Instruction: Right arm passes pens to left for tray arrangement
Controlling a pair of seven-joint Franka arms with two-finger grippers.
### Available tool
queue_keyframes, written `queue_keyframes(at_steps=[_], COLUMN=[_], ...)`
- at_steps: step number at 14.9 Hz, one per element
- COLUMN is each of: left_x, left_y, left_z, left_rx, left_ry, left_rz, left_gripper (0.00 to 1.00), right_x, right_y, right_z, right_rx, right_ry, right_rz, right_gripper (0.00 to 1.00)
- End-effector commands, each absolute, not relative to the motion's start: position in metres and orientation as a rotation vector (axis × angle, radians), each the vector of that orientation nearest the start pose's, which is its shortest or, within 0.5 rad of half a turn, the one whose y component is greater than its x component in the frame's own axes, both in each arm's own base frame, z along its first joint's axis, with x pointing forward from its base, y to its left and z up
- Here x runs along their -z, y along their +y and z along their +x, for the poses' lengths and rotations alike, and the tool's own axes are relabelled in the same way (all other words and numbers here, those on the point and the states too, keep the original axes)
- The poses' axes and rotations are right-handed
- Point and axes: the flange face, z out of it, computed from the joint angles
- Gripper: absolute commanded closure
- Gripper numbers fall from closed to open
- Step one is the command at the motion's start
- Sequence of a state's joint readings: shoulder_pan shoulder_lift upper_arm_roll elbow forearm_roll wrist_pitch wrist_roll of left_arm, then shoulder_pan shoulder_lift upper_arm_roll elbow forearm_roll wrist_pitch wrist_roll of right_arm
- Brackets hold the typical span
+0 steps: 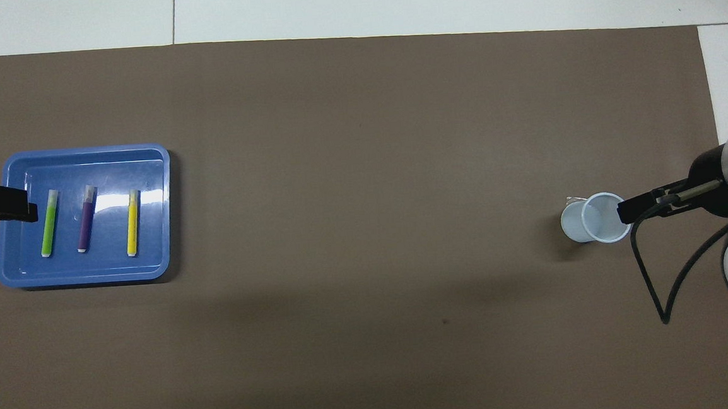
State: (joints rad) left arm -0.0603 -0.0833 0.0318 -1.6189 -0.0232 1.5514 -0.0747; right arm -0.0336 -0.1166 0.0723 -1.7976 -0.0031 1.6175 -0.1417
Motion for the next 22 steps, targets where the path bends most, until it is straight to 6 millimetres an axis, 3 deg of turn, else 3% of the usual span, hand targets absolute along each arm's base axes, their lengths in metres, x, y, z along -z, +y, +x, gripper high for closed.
queue_keyframes(at_steps=[1, 22], left_x=[-0.6474, -0.6435], left_y=[-0.0107, -0.0107], left_z=[0.5201, 0.5129], left_rx=[0.055, -0.027], left_ry=[-0.119, -0.11], left_rz=[-3.176, -3.171], left_gripper=[0.0, 0.0], right_x=[-0.5876, -0.5876], right_y=[0.0202, 0.0202], right_z=[0.5157, 0.5157], right_rx=[-0.074, -0.074], right_ry=[-0.275, -0.275], right_rz=[-3.118, -3.118], right_gripper=[0.0, 0.0])
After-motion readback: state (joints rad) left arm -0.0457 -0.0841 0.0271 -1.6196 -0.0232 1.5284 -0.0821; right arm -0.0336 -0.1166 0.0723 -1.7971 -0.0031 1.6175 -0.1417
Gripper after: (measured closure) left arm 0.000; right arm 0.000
